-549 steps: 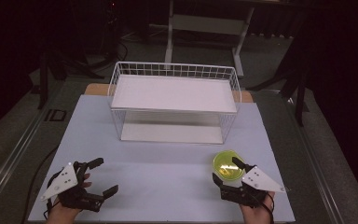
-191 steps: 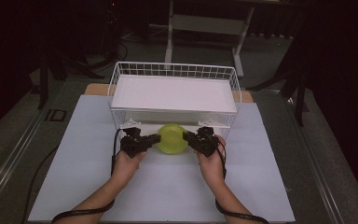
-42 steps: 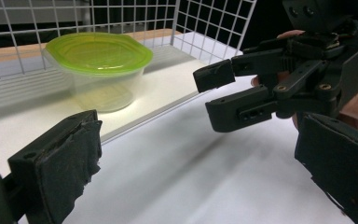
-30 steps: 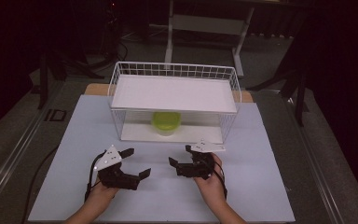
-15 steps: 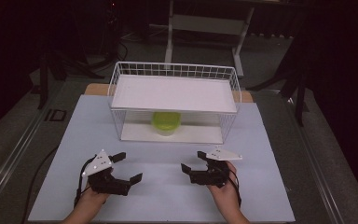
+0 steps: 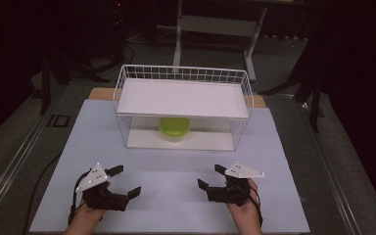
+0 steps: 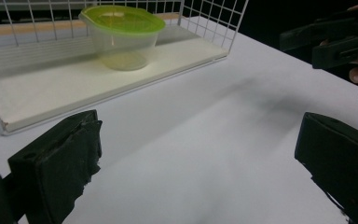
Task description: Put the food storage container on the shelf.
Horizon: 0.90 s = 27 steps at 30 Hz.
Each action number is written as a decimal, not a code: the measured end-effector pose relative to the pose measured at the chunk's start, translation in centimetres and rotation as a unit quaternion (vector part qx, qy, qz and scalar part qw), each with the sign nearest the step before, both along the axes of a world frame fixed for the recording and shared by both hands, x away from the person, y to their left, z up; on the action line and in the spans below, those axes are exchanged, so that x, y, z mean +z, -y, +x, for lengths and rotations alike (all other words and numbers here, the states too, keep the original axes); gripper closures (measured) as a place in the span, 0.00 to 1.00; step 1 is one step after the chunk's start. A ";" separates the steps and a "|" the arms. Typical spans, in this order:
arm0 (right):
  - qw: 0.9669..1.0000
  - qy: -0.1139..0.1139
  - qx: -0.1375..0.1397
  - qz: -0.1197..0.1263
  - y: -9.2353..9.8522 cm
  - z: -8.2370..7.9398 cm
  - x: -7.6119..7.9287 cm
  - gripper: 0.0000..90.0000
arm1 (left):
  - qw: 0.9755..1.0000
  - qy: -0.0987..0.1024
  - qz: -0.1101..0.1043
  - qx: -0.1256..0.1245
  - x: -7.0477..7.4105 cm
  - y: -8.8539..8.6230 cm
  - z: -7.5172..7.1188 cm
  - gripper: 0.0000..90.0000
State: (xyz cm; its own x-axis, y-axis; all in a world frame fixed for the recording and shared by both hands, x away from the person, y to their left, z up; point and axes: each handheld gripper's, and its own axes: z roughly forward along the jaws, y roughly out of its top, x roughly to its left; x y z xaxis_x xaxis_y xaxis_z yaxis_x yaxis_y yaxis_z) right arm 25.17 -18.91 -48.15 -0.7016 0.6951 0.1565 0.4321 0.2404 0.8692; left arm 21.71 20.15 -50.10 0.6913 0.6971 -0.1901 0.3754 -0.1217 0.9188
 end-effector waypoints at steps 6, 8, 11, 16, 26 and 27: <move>1.000 -0.004 0.000 -0.005 1.0 -0.8 -0.4 0.19 | 1.000 0.003 -0.008 0.001 -0.1 -0.2 -0.2 0.02; 1.000 -0.004 0.002 -0.012 1.1 -1.0 -0.6 0.19 | 1.000 0.005 -0.008 0.003 -0.2 -0.2 -0.1 0.02; 1.000 -0.002 0.003 -0.016 1.2 -0.9 -0.8 0.19 | 1.000 0.008 -0.005 0.000 -0.3 -0.2 -0.2 0.02; 1.000 0.008 0.004 -0.021 1.2 -0.7 -0.9 0.19 | 1.000 0.016 -0.005 0.000 -0.2 0.0 -0.4 0.02; 1.000 0.000 -0.001 -0.017 1.5 0.0 -1.7 0.19 | 1.000 0.019 -0.010 0.006 -0.1 -0.2 -0.5 0.02; 1.000 -0.001 -0.002 -0.016 1.5 0.1 -1.7 0.19 | 1.000 0.017 -0.009 0.005 -0.1 -0.2 -0.5 0.02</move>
State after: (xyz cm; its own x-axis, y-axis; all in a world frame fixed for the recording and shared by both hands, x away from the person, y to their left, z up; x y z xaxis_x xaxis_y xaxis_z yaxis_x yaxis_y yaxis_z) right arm 25.23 -20.41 -49.82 -0.6987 0.7024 0.1361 0.4353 0.2663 0.8600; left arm 21.26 20.36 -50.22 0.6902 0.7010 -0.1794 0.3448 -0.1006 0.9333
